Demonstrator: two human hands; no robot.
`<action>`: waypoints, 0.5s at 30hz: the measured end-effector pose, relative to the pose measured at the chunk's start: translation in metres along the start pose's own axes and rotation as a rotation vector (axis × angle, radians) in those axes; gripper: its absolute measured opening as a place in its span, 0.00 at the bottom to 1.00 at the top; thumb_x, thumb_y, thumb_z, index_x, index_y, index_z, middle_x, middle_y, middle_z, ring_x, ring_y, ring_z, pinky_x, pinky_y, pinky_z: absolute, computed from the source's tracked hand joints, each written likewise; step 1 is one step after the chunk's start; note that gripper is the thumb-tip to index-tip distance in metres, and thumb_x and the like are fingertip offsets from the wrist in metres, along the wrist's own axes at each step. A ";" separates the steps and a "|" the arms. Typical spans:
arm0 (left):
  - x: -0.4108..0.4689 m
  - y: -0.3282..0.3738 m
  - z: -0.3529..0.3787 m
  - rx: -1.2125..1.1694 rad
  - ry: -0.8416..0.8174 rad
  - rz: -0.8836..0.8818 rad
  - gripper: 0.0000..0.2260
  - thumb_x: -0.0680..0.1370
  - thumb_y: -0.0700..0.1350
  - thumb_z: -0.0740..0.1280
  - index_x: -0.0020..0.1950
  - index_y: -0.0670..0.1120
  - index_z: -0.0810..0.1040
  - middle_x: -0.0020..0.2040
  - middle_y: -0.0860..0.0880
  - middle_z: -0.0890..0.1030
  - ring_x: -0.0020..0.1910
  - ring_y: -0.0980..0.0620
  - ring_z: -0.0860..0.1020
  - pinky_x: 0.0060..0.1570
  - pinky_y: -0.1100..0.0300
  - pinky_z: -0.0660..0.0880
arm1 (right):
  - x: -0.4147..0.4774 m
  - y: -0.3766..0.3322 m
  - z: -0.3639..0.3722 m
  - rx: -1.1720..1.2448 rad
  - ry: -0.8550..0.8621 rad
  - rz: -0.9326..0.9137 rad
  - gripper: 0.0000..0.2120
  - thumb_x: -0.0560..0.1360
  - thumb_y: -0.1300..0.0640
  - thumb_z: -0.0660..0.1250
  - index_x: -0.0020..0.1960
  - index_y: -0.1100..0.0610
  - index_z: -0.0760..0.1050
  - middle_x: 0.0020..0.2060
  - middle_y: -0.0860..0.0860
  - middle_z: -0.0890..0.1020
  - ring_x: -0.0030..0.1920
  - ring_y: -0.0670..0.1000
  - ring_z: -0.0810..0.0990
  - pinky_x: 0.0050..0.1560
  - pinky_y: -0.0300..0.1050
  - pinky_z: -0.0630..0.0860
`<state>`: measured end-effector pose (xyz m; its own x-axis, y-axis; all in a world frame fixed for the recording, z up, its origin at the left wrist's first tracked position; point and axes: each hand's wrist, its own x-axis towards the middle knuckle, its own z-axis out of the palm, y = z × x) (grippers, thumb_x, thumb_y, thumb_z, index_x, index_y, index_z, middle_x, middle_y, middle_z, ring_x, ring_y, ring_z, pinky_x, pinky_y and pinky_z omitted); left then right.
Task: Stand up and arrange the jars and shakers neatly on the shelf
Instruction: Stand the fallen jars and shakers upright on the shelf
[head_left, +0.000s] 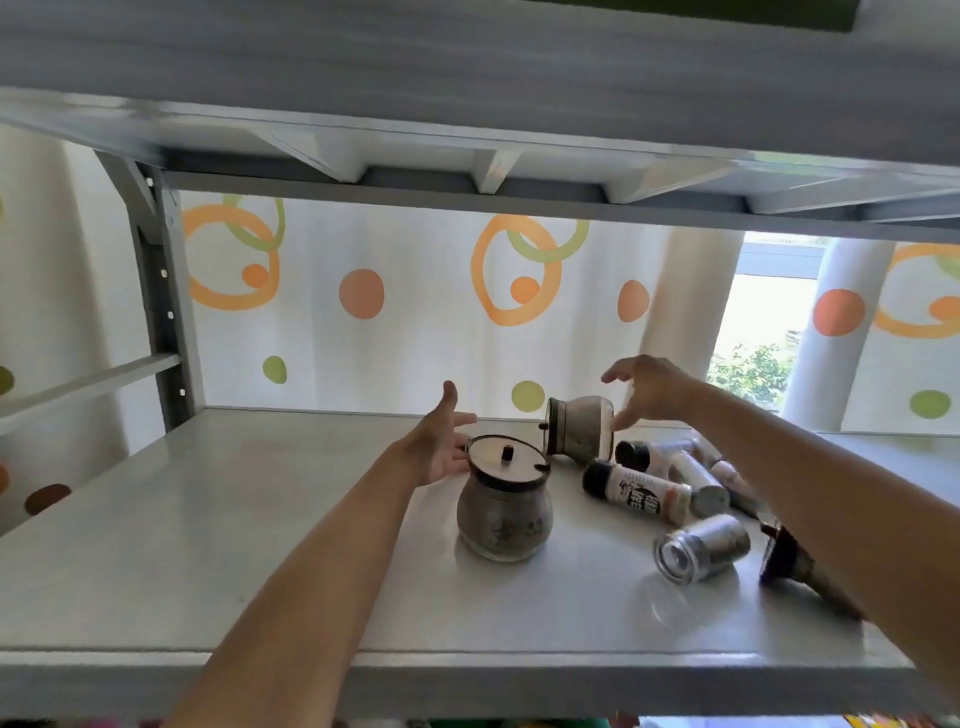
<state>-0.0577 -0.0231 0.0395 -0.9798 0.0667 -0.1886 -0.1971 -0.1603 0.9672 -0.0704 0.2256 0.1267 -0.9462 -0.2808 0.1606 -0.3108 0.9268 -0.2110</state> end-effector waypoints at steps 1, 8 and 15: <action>0.005 0.003 0.001 0.011 -0.019 -0.018 0.37 0.78 0.66 0.43 0.75 0.40 0.59 0.72 0.34 0.64 0.69 0.38 0.68 0.60 0.49 0.69 | 0.009 0.001 0.002 -0.002 -0.034 -0.007 0.35 0.66 0.59 0.77 0.69 0.58 0.68 0.68 0.56 0.71 0.67 0.56 0.70 0.63 0.44 0.67; 0.037 0.010 0.001 0.132 -0.155 -0.079 0.40 0.75 0.70 0.40 0.76 0.41 0.56 0.68 0.36 0.73 0.67 0.40 0.72 0.64 0.48 0.70 | 0.056 0.000 0.023 -0.090 -0.303 -0.018 0.42 0.63 0.52 0.78 0.73 0.53 0.63 0.71 0.50 0.65 0.69 0.53 0.67 0.69 0.47 0.67; 0.074 -0.007 -0.002 -0.036 -0.216 -0.070 0.45 0.73 0.72 0.43 0.71 0.35 0.62 0.66 0.34 0.73 0.62 0.39 0.75 0.71 0.45 0.64 | 0.061 -0.003 0.033 0.183 -0.202 0.007 0.38 0.58 0.58 0.81 0.66 0.58 0.71 0.52 0.50 0.74 0.48 0.51 0.76 0.34 0.35 0.75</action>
<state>-0.1289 -0.0195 0.0187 -0.9343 0.2877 -0.2107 -0.2693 -0.1821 0.9457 -0.1303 0.1977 0.1049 -0.9413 -0.3359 -0.0328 -0.2982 0.8733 -0.3853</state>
